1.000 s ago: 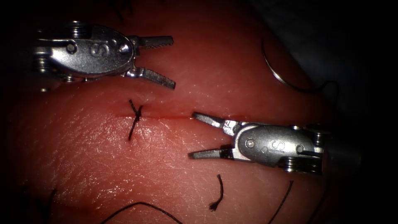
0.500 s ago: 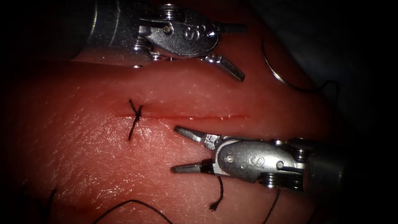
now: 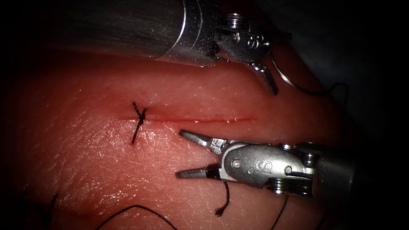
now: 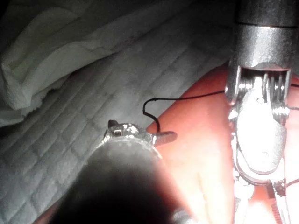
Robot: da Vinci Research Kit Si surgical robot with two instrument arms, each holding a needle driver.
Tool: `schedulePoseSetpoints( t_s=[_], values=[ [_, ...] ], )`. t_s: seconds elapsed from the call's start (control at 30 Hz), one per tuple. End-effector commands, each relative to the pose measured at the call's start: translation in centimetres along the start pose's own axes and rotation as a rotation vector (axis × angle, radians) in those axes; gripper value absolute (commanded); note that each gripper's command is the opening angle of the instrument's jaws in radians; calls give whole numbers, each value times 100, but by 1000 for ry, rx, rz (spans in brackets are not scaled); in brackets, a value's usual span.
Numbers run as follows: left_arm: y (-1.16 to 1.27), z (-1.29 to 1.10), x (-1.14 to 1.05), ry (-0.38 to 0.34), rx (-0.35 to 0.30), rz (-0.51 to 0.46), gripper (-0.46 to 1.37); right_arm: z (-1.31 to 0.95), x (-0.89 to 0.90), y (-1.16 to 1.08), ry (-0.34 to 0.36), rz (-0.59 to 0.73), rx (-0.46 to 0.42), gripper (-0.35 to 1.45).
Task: Wound Closure
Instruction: Pick up the needle with the left gripper
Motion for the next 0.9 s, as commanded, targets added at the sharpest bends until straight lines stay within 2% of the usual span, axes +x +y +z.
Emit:
schedulePoseSetpoints(
  t_s=[0.03,0.33,0.47,0.57,0.73,0.9],
  values=[
    [-2,6,-3,2,-2,0,90,0,0,0,0,0,7,139],
    [-21,51,-27,-28,1,6,83,-1,1,-1,0,0,7,139],
    [-24,68,-42,-77,-71,15,86,-1,1,-1,0,0,7,138],
    [-26,77,-46,-112,-97,26,87,-1,1,-1,0,0,6,138],
    [-29,93,-47,-112,-118,23,84,-1,1,-2,0,0,6,138],
    [-28,105,-48,-156,-196,18,86,-2,2,-3,0,0,6,138]
  ],
)
